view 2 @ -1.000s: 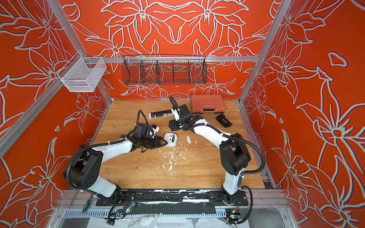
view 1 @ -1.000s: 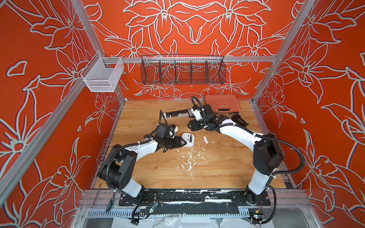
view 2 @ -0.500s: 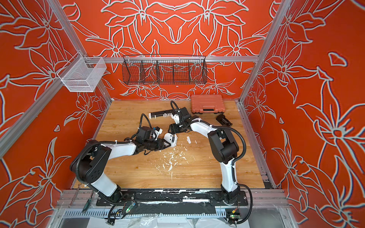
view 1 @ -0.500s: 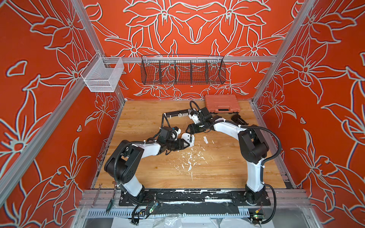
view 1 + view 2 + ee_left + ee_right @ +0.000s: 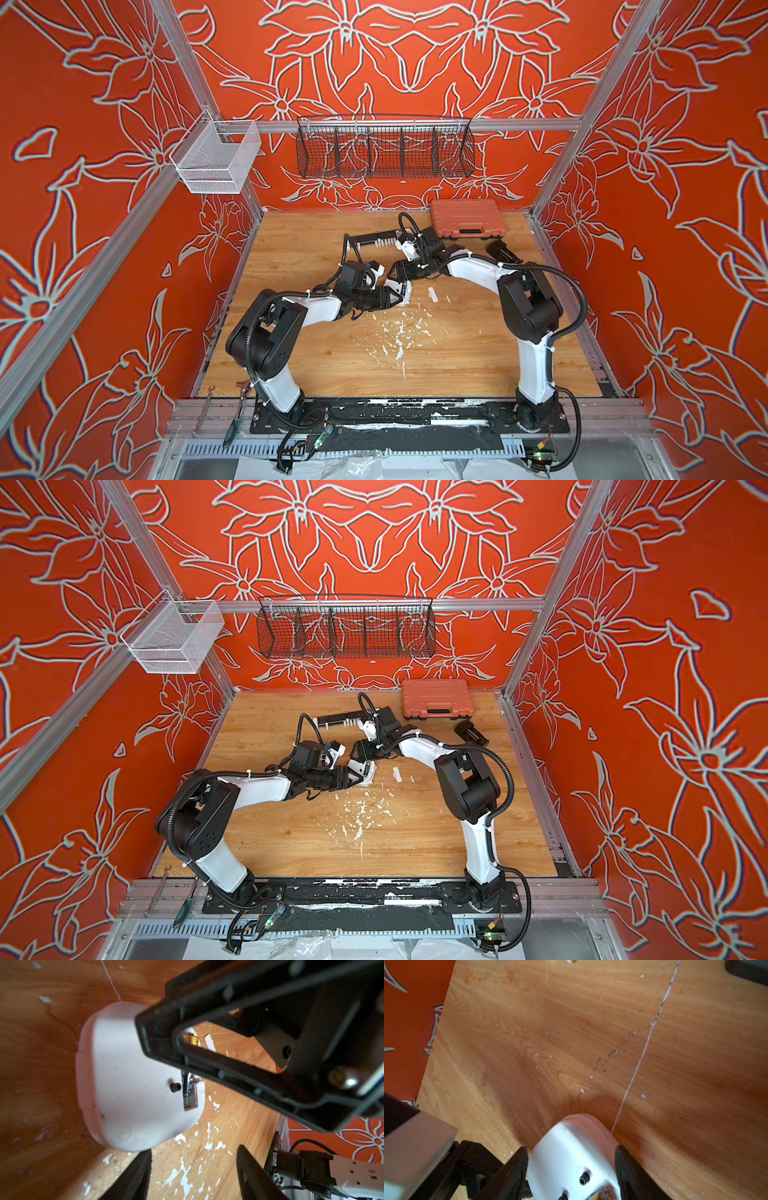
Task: Insert the battery into the alarm
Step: Install the battery in the alarm.
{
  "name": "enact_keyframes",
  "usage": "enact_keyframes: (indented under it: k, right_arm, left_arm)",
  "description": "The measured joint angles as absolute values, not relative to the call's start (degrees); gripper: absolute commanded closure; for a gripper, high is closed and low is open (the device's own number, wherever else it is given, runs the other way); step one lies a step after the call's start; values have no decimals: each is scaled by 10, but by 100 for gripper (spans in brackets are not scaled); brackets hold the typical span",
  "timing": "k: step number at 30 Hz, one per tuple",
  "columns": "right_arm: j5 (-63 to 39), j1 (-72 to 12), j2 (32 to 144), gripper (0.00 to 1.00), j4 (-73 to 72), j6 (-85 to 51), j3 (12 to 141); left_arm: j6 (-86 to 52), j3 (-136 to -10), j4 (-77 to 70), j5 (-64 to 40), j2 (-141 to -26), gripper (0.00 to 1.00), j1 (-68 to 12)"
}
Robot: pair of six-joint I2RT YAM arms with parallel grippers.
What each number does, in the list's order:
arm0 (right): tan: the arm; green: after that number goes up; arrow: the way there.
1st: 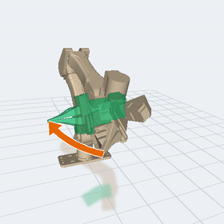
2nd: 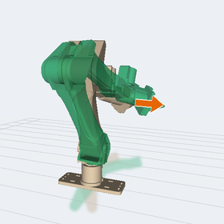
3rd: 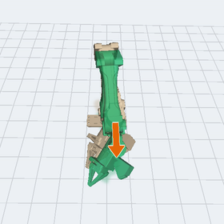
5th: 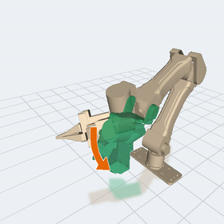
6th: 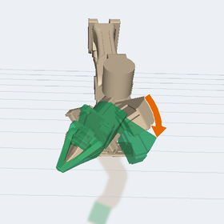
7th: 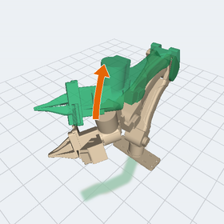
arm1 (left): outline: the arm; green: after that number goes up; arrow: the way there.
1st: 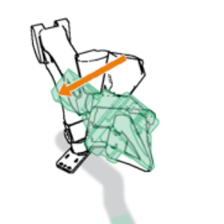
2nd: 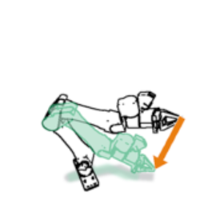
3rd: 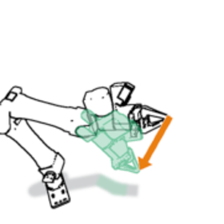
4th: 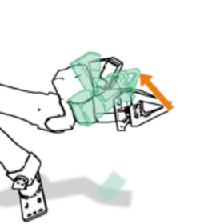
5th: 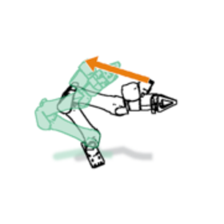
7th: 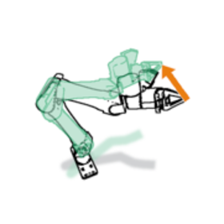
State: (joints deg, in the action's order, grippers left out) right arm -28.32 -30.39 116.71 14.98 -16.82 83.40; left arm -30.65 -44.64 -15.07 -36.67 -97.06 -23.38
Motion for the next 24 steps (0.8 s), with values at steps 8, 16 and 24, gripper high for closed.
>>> enact_keyframes:
  k: [8, 16, 24]
  right_arm:
    - [-274, -302, 1162, 32, 124, -187, 791]
    - [-259, -303, 1131, 32, 121, -215, 750]
    - [-244, -304, 1087, 32, 113, -262, 691]
  left_arm:
    - [-290, -454, -129, -362, -971, 37, -232]
    - [-281, -461, -115, -360, -971, 37, -225]
    - [-271, -476, -108, -361, -976, 37, -215]
